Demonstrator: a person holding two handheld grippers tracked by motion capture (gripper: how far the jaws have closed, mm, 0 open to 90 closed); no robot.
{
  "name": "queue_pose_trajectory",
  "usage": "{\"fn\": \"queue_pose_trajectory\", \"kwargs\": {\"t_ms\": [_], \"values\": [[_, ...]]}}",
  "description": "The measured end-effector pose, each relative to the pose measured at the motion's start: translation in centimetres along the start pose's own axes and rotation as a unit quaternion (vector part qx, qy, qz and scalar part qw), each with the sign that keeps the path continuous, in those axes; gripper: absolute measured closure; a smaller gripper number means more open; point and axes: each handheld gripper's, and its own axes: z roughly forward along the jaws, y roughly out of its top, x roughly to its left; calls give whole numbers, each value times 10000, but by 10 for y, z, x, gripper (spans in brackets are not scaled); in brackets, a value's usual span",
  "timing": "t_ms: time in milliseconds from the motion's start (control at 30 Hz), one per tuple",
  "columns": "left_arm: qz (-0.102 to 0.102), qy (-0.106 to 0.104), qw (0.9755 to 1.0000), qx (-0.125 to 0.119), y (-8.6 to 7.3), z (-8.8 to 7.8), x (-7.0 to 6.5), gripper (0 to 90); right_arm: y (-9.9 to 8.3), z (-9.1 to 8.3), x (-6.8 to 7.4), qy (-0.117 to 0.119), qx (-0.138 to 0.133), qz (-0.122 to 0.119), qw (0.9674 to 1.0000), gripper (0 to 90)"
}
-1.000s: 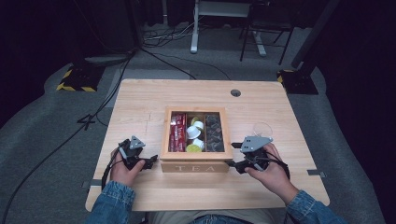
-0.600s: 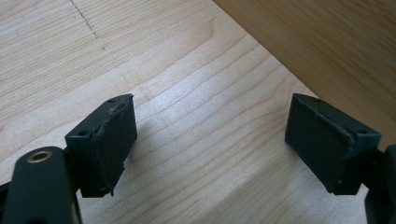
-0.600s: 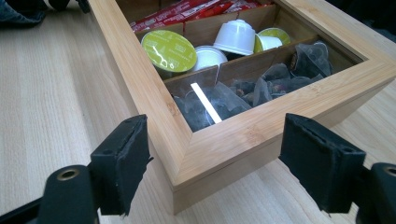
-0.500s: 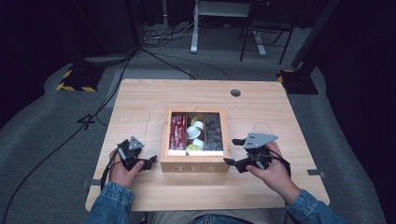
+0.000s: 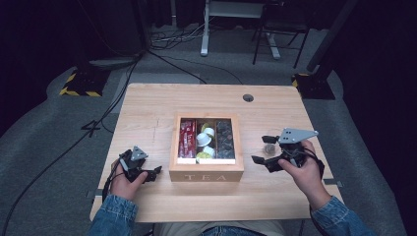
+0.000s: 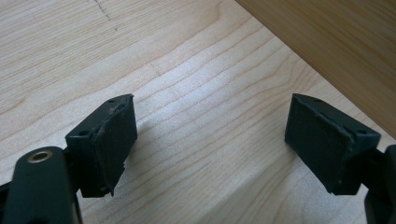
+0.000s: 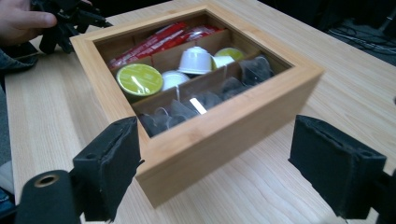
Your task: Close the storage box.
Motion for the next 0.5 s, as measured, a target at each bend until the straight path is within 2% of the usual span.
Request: {"fn": "queue_pose_trajectory", "kwargs": {"t_ms": [67,133,300,500], "values": [[9,-10,10000,-10,-1,0,0,172,-4,-10,-6,-92,112,94,9999,162],[29,-50,10000,6,-1,-1,1,172,-6,-13,-8,-144,122,108,9998,162],[72,-122,9999,13,-1,-1,4,171,-16,-30,-21,-364,139,325,9987,162],[109,-109,9999,15,-1,-1,5,170,-32,-47,-40,-641,200,632,9957,158]]}}
